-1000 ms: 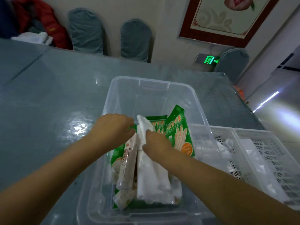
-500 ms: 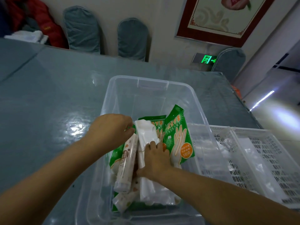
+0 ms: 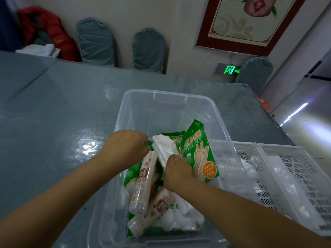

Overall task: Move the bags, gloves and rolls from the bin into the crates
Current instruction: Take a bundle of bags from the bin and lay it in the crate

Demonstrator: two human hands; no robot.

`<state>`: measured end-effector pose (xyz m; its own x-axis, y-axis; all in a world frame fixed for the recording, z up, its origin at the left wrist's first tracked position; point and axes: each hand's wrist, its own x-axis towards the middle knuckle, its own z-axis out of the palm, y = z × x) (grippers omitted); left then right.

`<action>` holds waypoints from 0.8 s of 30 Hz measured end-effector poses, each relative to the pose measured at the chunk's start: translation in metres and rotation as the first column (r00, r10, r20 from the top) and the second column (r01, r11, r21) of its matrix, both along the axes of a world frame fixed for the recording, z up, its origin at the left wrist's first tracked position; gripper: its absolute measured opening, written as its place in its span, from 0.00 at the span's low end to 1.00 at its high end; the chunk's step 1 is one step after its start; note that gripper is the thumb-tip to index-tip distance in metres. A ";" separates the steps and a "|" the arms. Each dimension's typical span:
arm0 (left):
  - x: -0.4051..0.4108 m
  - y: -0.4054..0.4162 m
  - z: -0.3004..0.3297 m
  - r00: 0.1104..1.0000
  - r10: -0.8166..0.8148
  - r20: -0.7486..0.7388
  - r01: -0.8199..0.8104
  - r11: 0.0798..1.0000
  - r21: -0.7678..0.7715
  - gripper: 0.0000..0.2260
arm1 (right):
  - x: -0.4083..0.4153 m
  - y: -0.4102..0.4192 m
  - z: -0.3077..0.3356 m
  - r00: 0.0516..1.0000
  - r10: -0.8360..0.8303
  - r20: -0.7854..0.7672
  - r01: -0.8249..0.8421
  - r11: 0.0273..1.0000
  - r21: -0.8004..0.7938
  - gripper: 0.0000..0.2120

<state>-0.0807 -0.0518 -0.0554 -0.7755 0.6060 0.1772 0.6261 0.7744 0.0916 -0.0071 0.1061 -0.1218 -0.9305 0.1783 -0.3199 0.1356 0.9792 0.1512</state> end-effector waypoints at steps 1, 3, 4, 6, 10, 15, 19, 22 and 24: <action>0.000 0.001 0.000 1.000 -0.001 -0.001 0.001 1.000 -0.006 0.12 | -0.003 0.001 0.002 1.000 -0.005 -0.006 0.005 1.000 0.006 0.39; 0.001 0.001 0.002 1.000 0.002 0.005 -0.002 1.000 -0.014 0.12 | -0.004 0.001 0.003 0.999 -0.023 -0.032 0.024 0.999 0.025 0.36; 0.001 0.001 0.002 1.000 0.003 0.009 -0.003 1.000 -0.015 0.12 | -0.004 0.001 0.001 0.998 -0.028 -0.050 0.030 0.999 0.039 0.34; 0.002 0.001 0.003 1.000 0.001 0.004 -0.001 1.000 -0.018 0.13 | -0.005 0.000 -0.003 0.997 -0.027 -0.074 0.031 0.998 0.056 0.28; 0.004 0.001 0.005 1.000 -0.004 0.008 0.005 1.000 -0.024 0.12 | -0.013 0.009 0.008 0.988 -0.137 -0.075 0.131 0.988 -0.077 0.22; 0.005 0.001 0.013 0.994 -0.010 0.112 0.016 0.998 -0.056 0.11 | -0.014 0.045 0.059 0.959 -0.273 -0.071 0.229 0.902 -0.365 0.13; 0.000 0.024 0.032 0.950 -0.034 0.310 0.040 0.999 -0.015 0.12 | 0.000 0.070 0.107 0.905 -0.379 -0.194 0.192 0.770 -0.609 0.10; 0.006 0.064 0.053 0.877 -0.094 0.471 -0.019 0.973 0.229 0.16 | 0.019 0.085 0.143 0.809 -0.483 -0.335 0.118 0.691 -0.713 0.11; 0.018 0.096 0.067 0.742 -0.211 0.636 -0.154 0.870 0.468 0.16 | 0.034 0.095 0.161 0.726 -0.564 -0.393 0.066 0.626 -0.777 0.11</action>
<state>-0.0625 0.0439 0.0119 -0.7844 0.6120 -0.1009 0.2860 0.5012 0.8167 0.0270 0.2016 0.0393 -0.8826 0.4648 0.0697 0.2670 0.6180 -0.7395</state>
